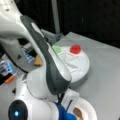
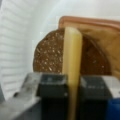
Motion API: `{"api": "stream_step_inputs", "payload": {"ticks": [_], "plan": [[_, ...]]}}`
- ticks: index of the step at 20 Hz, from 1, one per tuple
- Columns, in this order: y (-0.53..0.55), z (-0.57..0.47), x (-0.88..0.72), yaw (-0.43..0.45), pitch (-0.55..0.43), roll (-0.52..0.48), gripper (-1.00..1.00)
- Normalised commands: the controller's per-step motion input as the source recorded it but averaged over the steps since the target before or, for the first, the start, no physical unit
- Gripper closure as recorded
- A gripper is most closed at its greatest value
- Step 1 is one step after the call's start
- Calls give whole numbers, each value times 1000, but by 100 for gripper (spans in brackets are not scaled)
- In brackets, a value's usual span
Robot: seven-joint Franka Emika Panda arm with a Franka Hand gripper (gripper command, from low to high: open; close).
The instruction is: Ingredient selection for cheeseburger or sandwich
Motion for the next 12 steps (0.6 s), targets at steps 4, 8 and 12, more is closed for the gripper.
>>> {"api": "stream_step_inputs", "payload": {"ticks": [4,8,12], "plan": [[-15,-124,-38,10,-169,32,100],[-28,-141,-53,25,-171,32,100],[-39,-125,-73,28,-157,37,100]]}}
